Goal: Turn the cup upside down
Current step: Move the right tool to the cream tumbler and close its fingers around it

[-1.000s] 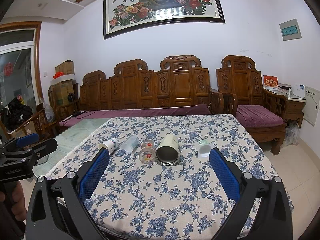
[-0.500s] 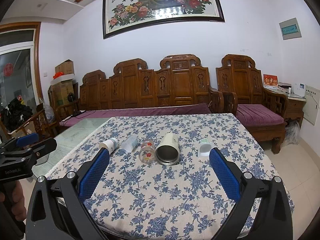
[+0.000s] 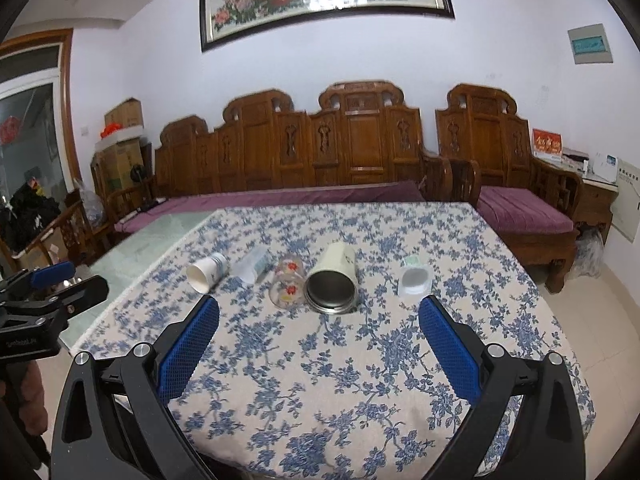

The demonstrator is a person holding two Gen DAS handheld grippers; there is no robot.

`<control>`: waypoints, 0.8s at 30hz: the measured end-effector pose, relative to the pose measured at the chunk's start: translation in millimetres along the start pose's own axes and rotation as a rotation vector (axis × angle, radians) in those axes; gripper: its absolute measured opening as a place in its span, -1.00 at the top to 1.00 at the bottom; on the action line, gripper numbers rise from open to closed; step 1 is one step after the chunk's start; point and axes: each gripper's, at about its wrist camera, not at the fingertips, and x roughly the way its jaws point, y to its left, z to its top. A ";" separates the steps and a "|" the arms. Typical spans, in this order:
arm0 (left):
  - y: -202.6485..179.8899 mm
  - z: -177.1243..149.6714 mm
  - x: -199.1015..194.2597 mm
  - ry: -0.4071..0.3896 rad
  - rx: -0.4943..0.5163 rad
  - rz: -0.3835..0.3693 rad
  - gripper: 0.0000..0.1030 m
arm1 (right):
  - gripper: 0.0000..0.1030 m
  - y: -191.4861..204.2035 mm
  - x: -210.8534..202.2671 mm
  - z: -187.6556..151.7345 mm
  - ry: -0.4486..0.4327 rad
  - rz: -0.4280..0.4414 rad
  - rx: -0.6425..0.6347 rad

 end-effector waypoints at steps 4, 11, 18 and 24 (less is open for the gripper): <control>4.3 2.2 25.7 0.051 0.000 -0.025 -0.83 | -0.95 -9.1 28.7 8.0 0.037 -0.007 0.000; 12.9 7.6 74.0 0.105 0.004 -0.060 -0.83 | -0.95 -19.5 78.8 29.3 0.093 0.020 0.016; 16.7 14.0 116.5 0.159 0.047 -0.054 -0.83 | -0.95 -21.2 130.1 48.8 0.159 0.030 -0.016; 22.2 14.4 151.9 0.213 0.058 -0.080 -0.83 | -0.95 -20.6 187.6 60.1 0.247 0.042 -0.034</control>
